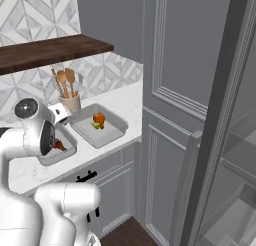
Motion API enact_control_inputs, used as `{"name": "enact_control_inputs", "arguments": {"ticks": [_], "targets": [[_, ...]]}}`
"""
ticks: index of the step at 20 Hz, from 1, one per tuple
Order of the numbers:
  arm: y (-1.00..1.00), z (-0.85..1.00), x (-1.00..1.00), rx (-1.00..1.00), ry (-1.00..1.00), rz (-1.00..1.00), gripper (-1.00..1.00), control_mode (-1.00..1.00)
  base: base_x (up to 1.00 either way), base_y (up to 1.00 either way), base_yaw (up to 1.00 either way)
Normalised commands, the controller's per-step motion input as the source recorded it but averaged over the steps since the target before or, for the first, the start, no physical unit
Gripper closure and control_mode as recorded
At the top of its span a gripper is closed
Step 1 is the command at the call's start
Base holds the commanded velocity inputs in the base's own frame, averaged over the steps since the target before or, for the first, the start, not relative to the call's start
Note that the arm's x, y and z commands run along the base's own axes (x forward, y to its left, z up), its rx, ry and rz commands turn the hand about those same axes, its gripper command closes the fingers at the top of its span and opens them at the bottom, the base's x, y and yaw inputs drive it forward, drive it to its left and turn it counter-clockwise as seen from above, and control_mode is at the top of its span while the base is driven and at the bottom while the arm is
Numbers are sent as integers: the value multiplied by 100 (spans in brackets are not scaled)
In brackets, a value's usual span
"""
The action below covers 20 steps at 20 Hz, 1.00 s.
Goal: Place one lemon wedge and one chicken drumstick in each tupperware on the nearby counter, to pack two identical lunches.
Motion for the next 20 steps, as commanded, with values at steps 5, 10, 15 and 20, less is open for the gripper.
{"name": "enact_control_inputs", "arguments": {"ticks": [5,10,15,20], "targets": [[-72,86,-57,3,0,-29,-100,-100,0,0,0],[-42,82,-56,0,-7,-29,-100,-100,0,0,0],[-22,11,-59,4,-7,-1,-100,-100,0,0,0],[-24,-4,-55,10,-1,9,-100,-100,0,0,0]]}}
